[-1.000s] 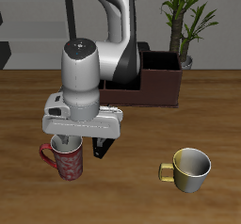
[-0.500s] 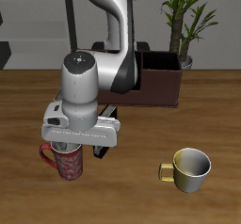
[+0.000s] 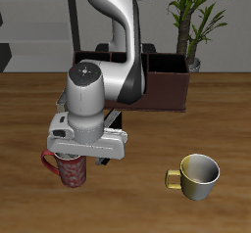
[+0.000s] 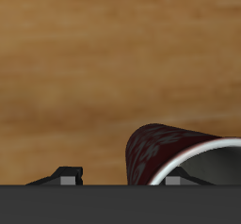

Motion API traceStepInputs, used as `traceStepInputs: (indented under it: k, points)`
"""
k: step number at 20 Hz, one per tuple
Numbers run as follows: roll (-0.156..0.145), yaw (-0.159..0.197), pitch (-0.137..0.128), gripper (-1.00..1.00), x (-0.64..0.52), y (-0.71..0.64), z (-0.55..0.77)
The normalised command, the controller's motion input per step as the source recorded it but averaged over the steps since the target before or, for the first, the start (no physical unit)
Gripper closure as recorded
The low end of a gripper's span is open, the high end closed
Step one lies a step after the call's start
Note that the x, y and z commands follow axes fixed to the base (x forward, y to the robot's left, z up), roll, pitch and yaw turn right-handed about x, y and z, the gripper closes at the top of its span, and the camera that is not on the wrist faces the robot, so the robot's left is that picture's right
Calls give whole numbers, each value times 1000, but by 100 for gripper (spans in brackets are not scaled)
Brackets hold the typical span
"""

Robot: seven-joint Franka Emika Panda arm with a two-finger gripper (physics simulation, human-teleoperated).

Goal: Place the red mug into the back desk caddy's right compartment

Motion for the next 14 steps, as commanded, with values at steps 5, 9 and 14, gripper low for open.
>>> traceStepInputs:
  k: [5,9,14]
  points:
    - [-4,9,1,100,-5,-31,-3]
    - [-21,-14,-17,100,-29,-108,108]
    - [-13,2,-42,100,-63,10,304]
